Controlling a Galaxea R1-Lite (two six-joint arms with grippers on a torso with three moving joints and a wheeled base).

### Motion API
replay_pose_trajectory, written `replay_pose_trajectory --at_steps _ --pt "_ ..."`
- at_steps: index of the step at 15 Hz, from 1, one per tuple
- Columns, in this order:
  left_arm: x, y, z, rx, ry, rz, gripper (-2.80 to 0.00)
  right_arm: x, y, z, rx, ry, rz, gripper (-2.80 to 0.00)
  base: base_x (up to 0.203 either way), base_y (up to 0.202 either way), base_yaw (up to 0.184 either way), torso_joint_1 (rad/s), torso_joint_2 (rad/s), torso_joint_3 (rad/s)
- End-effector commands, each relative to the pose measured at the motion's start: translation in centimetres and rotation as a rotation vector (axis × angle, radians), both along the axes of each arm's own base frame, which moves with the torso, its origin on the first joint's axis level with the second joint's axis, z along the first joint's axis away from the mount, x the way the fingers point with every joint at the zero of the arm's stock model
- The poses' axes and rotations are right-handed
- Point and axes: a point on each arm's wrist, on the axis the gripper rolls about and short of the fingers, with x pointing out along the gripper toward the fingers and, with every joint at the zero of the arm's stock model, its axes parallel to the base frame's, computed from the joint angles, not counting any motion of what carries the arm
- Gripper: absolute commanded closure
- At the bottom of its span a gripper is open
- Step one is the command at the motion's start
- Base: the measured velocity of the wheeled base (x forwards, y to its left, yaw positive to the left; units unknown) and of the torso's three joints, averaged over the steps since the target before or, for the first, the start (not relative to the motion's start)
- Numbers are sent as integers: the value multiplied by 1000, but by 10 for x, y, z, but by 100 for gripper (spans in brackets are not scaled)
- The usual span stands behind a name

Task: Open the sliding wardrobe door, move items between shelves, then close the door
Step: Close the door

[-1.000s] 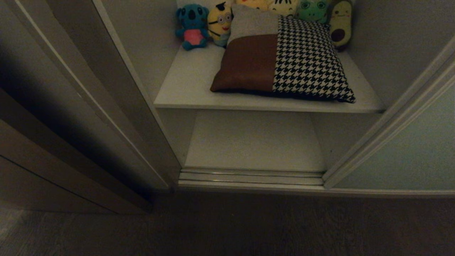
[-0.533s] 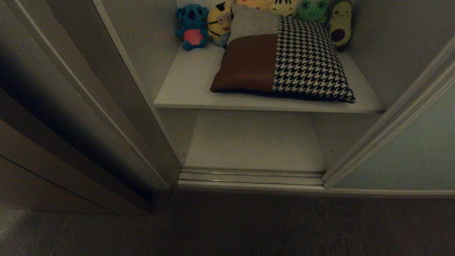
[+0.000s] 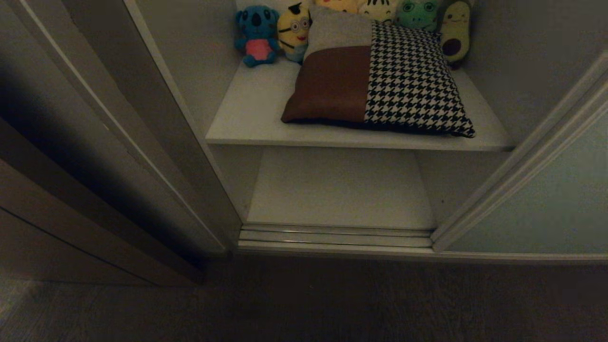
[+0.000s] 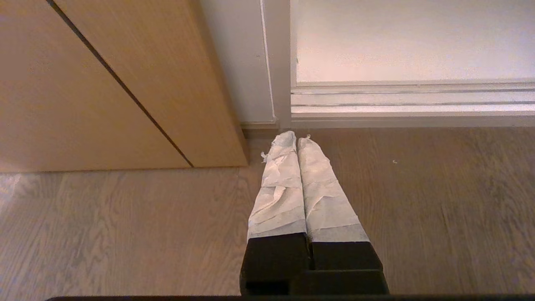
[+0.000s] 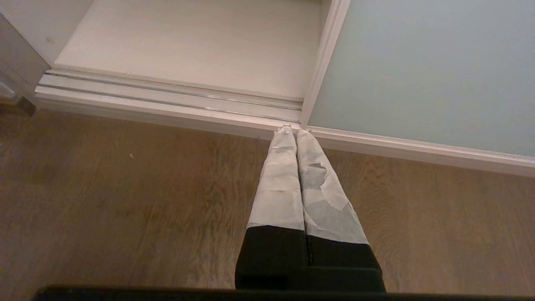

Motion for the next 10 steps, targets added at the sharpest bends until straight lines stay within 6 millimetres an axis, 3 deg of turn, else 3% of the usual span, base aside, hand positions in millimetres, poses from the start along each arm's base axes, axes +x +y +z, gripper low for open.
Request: replay_pose_trajectory --at_steps 1,10 --pt "0 0 0 1 3 0 0 0 0 0 7 0 1 0 0 0 0 0 0 0" --pt "0 0 0 1 3 0 0 -1 0 7 -4 46 -6 0 0 0 0 0 0 0"
